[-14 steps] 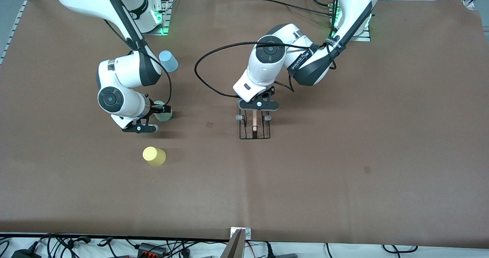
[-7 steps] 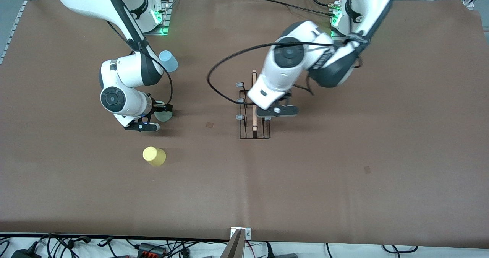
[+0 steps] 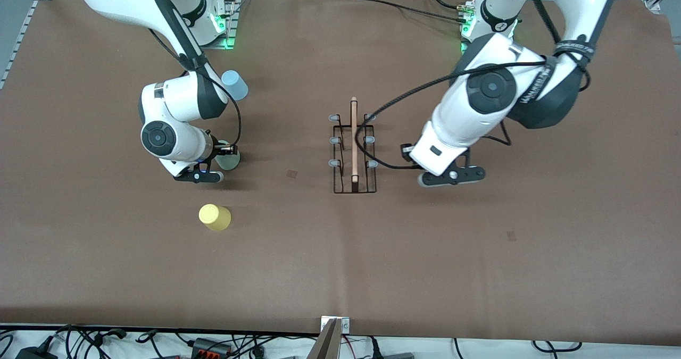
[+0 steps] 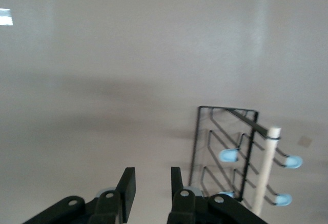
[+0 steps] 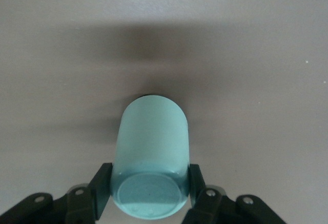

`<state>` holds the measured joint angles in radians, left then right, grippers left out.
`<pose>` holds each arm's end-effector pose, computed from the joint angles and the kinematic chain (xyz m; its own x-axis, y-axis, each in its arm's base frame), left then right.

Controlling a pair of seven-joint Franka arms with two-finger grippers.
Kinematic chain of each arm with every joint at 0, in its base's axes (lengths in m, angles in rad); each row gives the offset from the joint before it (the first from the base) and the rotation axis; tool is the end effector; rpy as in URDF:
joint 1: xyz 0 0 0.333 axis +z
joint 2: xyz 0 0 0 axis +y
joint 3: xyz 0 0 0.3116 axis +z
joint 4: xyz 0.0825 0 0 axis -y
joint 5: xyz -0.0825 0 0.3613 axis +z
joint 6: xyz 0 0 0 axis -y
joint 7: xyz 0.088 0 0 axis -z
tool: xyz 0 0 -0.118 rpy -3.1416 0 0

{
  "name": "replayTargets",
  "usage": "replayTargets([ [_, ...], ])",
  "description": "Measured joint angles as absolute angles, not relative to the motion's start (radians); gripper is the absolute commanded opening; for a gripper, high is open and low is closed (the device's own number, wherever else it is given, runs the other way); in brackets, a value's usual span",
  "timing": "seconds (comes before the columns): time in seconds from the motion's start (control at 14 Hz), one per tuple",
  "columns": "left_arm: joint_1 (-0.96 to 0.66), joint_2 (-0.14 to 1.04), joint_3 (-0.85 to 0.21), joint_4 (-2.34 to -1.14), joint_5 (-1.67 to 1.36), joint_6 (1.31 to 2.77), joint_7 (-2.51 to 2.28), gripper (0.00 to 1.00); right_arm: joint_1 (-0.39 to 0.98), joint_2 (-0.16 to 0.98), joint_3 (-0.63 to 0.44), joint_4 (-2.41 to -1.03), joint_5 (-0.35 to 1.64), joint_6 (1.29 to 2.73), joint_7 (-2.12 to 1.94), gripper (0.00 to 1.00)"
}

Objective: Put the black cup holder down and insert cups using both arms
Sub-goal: 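Release the rack with the left gripper while the right gripper grasps the teal cup, then carry the teal cup over the rack with the right gripper while the left gripper withdraws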

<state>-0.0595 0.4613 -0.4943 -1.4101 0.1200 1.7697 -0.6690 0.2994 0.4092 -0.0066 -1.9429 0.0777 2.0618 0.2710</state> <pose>0.5880 -0.2859 0.4483 0.9874 0.1244 -0.0974 0.1293 -0.9905 0.0458 0.5395 0.1678 0.2521 0.9564 -0.0275 -0.2907 -0.0208 -0.9994 0.0263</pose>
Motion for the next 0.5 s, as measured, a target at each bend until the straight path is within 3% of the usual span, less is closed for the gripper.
replayTargets([
  [0.29,0.032,0.424,-0.485,-1.408,0.120,1.726,-0.488,0.40,0.304,0.382,0.104,-1.719,0.088,1.824,0.279,0.30],
  [0.5,0.044,0.370,-0.356,-1.410,0.079,1.686,-0.244,0.44,0.308,0.374,0.231,-1.670,0.092,1.794,0.367,0.30],
])
